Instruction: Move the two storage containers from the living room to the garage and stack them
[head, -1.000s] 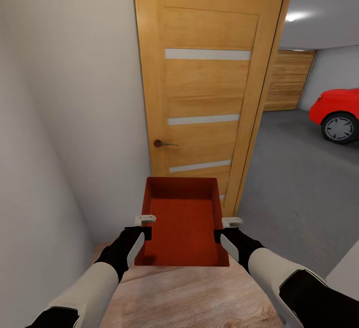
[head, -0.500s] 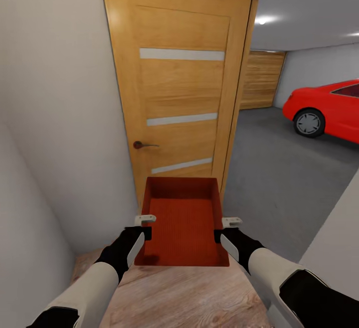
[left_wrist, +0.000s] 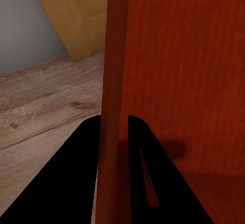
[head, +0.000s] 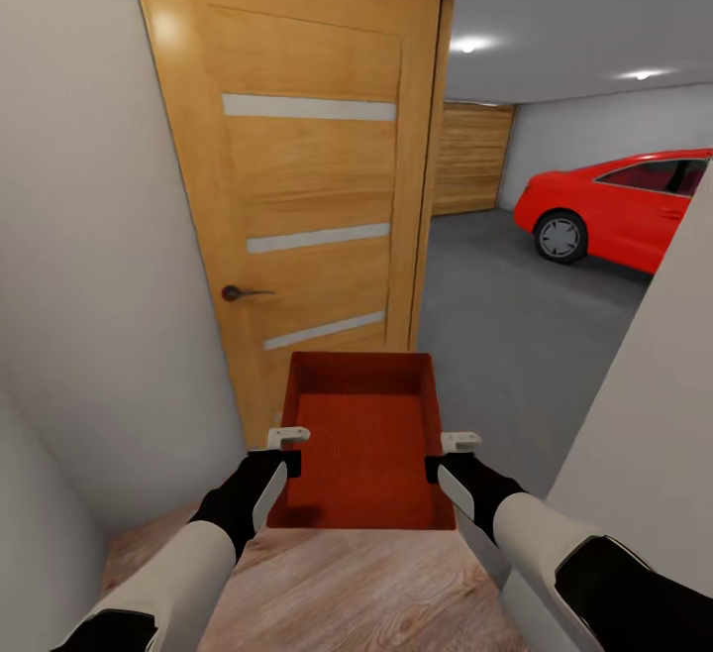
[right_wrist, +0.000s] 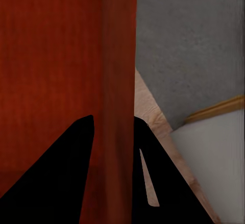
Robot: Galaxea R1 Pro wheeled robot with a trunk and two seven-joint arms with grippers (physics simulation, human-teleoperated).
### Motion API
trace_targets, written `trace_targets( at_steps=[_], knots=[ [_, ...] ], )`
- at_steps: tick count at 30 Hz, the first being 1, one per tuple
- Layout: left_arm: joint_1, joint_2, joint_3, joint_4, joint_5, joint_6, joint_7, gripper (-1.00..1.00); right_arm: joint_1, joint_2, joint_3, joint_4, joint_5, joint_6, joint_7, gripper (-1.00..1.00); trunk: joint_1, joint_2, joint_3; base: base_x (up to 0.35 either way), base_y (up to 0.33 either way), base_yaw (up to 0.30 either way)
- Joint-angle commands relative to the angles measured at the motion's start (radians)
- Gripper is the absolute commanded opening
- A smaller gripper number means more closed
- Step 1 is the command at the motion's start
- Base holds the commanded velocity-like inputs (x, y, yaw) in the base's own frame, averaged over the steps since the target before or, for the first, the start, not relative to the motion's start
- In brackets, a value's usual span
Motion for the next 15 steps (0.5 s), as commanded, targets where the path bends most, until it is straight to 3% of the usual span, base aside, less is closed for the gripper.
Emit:
trace_targets(
  at_steps=[1,15],
  knots=[
    [0.0,0.004,-0.005,-0.002,-0.003,0.008,0.011,-1.0,-0.002,-0.009,0.001,-0.002,0.001,0.005,-0.003,-1.0,0.001,-0.002,-0.002,0.0,0.0,-0.256],
    [0.0,0.004,-0.005,-0.001,-0.003,0.008,0.011,-1.0,-0.002,-0.01,0.001,-0.002,0.001,0.005,-0.003,-1.0,0.001,-0.002,-0.002,0.0,0.0,-0.256]
  ],
)
